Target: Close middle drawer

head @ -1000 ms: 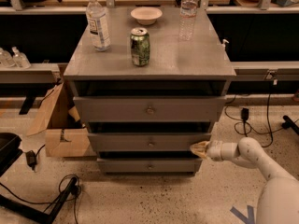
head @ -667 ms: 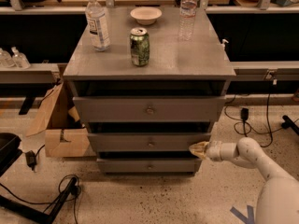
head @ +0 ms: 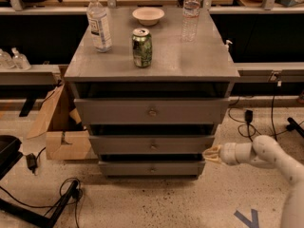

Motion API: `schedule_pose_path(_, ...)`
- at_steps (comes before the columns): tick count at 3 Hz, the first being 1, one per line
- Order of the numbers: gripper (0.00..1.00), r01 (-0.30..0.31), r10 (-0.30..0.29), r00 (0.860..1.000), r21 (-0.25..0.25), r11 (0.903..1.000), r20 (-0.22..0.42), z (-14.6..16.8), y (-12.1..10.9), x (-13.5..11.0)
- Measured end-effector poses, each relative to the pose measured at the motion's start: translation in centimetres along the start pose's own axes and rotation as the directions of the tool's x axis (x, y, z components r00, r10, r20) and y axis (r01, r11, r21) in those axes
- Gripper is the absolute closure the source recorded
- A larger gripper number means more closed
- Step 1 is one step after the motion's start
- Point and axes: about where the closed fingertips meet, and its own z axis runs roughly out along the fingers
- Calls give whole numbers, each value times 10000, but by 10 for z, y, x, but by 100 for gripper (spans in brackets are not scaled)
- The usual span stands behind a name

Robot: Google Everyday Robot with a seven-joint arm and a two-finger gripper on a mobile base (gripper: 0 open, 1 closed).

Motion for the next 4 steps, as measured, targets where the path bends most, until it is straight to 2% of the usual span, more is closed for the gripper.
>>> schedule_pose_path(1,100,759,-800,9939,-553,9956,-755,-42,28,-15)
schedule_pose_path(2,100,1611,-1686,9794,-732,9842,-1111,-105,54,-40)
schedule_pose_path(3,100,1874,-1945,9729,-664,9800,-1248,-127,56,-50)
schedule_pose_path(4,100,1831,-1906,9742,-703,9806,-1205,-122,56,-48)
